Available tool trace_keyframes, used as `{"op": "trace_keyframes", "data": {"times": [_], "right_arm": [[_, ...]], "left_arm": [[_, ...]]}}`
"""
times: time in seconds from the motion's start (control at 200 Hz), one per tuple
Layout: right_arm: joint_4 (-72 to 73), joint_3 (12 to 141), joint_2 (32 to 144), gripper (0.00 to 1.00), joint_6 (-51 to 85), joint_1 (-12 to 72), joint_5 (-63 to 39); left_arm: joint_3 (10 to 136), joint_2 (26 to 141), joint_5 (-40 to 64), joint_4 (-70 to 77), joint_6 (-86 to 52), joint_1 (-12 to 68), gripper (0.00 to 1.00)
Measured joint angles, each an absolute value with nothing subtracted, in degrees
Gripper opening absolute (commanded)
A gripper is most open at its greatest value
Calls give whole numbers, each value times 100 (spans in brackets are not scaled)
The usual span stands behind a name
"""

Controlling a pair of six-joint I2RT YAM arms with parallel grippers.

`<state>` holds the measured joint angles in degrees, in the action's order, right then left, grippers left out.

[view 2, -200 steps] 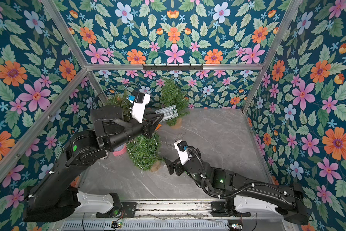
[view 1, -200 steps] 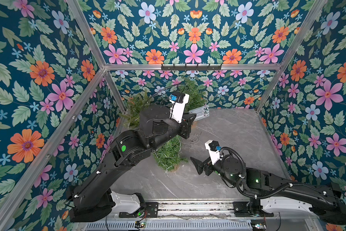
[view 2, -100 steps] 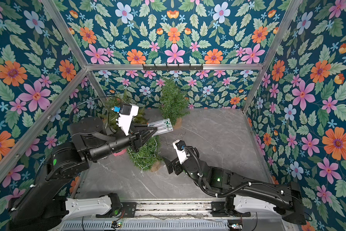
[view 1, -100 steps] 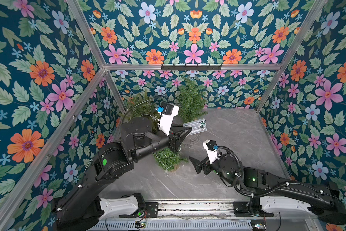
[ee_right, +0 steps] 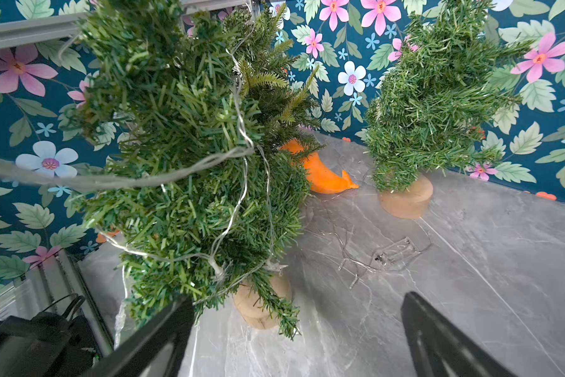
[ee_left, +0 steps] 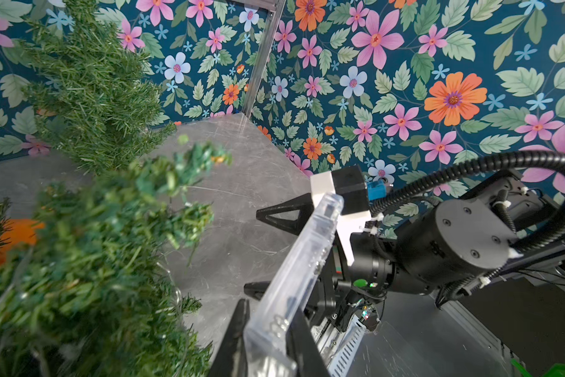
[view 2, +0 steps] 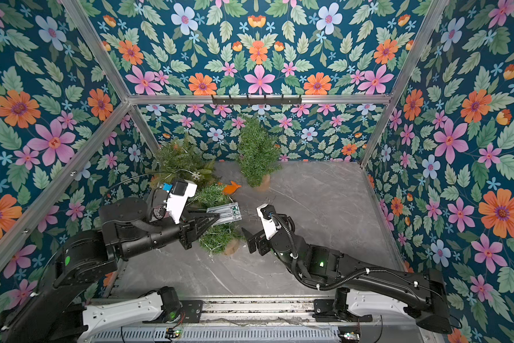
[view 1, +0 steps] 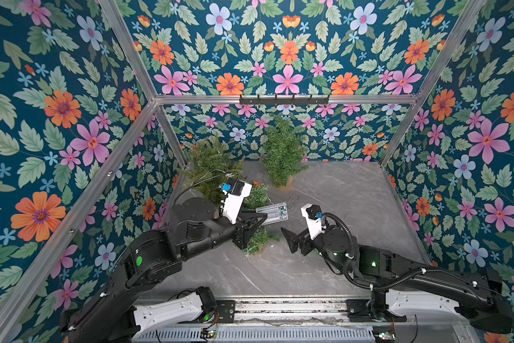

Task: Wrap string light around the christmas tree
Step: Wrap the light string around the Christmas tree.

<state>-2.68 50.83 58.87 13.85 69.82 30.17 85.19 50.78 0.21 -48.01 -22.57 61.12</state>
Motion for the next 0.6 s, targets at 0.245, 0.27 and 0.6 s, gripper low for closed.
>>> {"op": "trace_keyframes", "data": {"times": [0.245, 0.27, 0.6], "right_arm": [[-261, 5159, 5931, 100, 1452, 6969, 2952], [-239, 5159, 5931, 100, 1452, 6969, 2908], [14, 5142, 5931, 100, 1282, 6969, 2587]], "left_arm": [[8154, 4528, -373, -5004, -2539, 6110, 0], [8123, 4471, -412, -5011, -2550, 6110, 0], [7824, 3758, -1323, -5487, -2832, 6106, 0]]}}
